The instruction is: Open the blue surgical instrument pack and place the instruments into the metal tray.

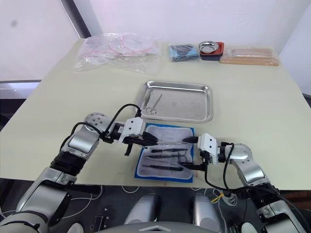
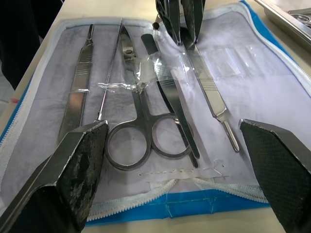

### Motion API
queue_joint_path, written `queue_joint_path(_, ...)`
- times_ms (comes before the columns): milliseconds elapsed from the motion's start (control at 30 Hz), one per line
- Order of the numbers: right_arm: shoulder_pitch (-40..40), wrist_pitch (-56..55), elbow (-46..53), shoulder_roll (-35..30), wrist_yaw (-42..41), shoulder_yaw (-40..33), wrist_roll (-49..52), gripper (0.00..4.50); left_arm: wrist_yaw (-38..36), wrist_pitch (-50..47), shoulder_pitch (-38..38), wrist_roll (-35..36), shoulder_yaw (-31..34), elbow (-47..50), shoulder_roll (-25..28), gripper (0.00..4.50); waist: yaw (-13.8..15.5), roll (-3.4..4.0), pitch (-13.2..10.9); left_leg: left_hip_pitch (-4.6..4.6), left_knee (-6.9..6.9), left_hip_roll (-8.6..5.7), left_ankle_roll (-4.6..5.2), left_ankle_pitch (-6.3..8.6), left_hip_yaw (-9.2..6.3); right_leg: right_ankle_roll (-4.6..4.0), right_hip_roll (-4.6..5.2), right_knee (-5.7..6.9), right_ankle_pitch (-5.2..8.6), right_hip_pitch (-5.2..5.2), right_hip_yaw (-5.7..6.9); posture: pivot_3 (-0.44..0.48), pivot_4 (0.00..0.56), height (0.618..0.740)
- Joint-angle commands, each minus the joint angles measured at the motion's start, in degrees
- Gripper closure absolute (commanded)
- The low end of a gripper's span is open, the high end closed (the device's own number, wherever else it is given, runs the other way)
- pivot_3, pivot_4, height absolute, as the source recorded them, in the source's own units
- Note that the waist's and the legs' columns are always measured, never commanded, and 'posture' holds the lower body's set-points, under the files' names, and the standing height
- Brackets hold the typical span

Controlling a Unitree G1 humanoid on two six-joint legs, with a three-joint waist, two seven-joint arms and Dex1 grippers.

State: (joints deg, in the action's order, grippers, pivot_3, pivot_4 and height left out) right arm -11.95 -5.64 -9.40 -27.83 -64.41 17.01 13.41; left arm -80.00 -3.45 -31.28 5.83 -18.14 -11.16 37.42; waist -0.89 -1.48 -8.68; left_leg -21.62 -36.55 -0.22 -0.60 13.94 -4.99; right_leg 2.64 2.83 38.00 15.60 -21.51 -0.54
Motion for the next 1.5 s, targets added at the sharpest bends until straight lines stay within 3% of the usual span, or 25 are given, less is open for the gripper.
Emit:
queue_joint_path(33,2.96,2.87,-5.73,-0.43,-0.04,2.99,-4.18,0.00,-0.72,-2.82,-0.77,1.83,1.87,5.25,1.82,4.46,-0.02,0.02,-0.01,0.00,0.00,0.00,0.00,0.00,0.00,0.00,-0.01,0.00,0.00,0.00,0.00,0.000,0.150,0.740)
queue_joint_path(467,3.00,2.49,-6.29,-0.21,-0.31,3.15,-4.35,0.00,-0.96,-15.15,-1.72,1.08,1.34,12.75,8.16,4.46,-0.04,0.02,-0.01,0.00,0.00,0.02,0.00,0.00,0.00,0.18,-0.01,0.00,0.11,0.00,0.00,0.000,0.150,0.740)
queue_joint_path(933,2.85,1.95,-7.10,0.11,-0.39,3.12,-4.40,0.00,-4.09,-17.09,-0.25,2.00,2.49,15.82,14.85,4.46,-0.05,0.01,-0.01,0.01,0.00,0.07,0.00,0.00,0.01,0.19,-0.05,0.00,0.13,0.00,0.00,0.000,0.150,0.740)
queue_joint_path(1500,2.33,1.28,-8.20,0.46,-0.89,3.26,-4.73,0.00,-6.44,-20.54,3.04,6.72,8.30,19.83,23.93,4.46,-0.07,0.04,-0.05,0.05,0.01,0.32,0.00,0.00,0.06,0.14,-0.23,-0.01,0.12,-0.01,-0.01,0.000,0.150,0.740)
